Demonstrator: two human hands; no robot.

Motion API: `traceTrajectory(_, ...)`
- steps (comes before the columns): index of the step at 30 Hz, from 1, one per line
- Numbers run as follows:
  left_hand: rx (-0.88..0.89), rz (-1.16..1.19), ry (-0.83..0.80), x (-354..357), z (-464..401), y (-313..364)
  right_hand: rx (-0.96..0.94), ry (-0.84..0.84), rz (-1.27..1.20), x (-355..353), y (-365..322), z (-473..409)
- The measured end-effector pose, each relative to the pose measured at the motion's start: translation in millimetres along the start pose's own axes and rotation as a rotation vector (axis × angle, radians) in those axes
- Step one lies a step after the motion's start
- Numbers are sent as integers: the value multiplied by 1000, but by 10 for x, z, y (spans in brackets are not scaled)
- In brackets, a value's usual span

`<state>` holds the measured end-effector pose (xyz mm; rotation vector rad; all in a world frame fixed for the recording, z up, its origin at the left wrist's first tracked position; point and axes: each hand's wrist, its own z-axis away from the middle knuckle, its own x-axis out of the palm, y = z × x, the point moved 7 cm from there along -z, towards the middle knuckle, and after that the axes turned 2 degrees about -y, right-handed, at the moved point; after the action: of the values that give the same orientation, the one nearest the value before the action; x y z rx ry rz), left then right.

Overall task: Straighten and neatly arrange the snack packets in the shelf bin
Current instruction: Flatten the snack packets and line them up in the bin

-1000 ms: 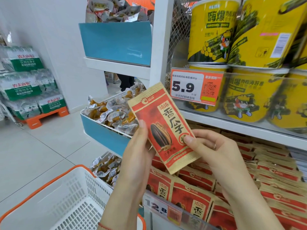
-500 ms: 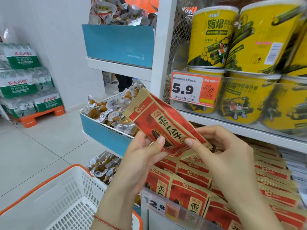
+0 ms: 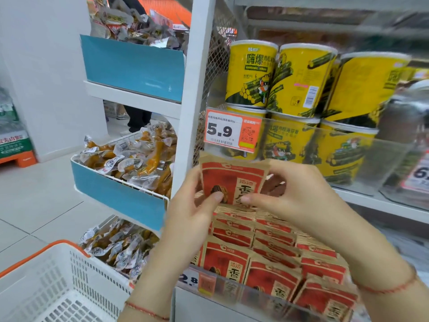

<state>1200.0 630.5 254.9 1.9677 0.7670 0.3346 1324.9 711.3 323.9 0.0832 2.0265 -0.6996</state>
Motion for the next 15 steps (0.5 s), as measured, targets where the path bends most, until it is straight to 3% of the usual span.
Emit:
traceTrajectory(6, 27, -8, 95, -131, -2, -46, -83, 191, 145, -98, 140, 58)
traceTrajectory(11, -193, -232, -42, -203, -12, -517, -39, 315, 118, -80, 529, 144)
traceTrajectory(15, -208, -436, -146, -106, 4, -573, -23, 308, 126, 131, 708, 128)
